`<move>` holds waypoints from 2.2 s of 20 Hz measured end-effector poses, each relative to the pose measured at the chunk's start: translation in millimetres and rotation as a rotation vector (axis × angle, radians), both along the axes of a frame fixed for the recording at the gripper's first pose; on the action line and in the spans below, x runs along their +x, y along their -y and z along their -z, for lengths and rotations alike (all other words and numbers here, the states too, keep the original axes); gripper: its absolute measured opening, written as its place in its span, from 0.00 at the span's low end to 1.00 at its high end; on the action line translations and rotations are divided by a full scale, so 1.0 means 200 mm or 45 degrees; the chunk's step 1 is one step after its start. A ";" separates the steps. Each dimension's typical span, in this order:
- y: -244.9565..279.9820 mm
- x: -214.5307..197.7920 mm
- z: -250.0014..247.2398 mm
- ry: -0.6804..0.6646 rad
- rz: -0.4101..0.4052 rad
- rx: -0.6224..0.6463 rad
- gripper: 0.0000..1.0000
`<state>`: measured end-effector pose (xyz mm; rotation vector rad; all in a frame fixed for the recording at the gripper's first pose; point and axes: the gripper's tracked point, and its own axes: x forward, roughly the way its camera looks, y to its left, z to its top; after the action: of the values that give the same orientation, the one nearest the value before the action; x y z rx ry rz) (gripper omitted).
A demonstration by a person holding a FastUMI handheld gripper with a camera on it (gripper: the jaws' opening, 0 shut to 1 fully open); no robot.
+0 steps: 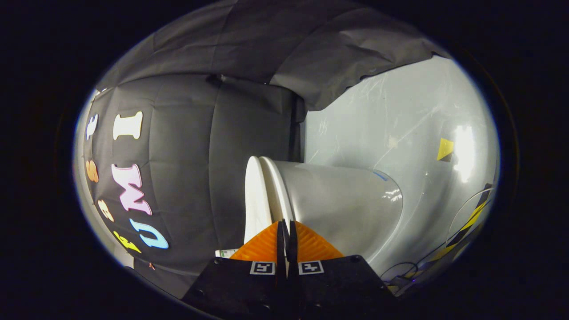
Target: Open the toilet lid.
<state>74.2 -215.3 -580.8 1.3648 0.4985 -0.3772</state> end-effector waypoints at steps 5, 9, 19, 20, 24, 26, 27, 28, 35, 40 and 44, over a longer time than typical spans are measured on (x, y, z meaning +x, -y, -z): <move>-0.05 0.05 -0.20 0.011 -0.054 -0.133 0.05; -0.12 0.09 -0.42 0.007 -0.094 -0.303 0.05; -0.61 0.27 -1.17 0.119 -0.291 -0.813 0.05; -0.66 0.28 -1.22 0.125 -0.311 -0.855 0.05; -0.86 0.30 -1.37 0.144 -0.369 -1.000 0.05; -0.98 0.33 -1.44 0.153 -0.405 -1.109 0.05; -1.04 0.34 -1.47 0.157 -0.425 -1.165 0.05; -1.09 0.36 -1.49 0.163 -0.443 -1.209 0.05; -1.56 0.42 -1.66 0.244 -0.634 -1.456 0.05; -1.87 0.45 -1.69 0.293 -0.744 -1.591 0.05; -2.09 0.48 -1.67 0.307 -0.824 -1.705 0.05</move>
<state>170.3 202.5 -246.7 -0.0807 0.3280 0.0401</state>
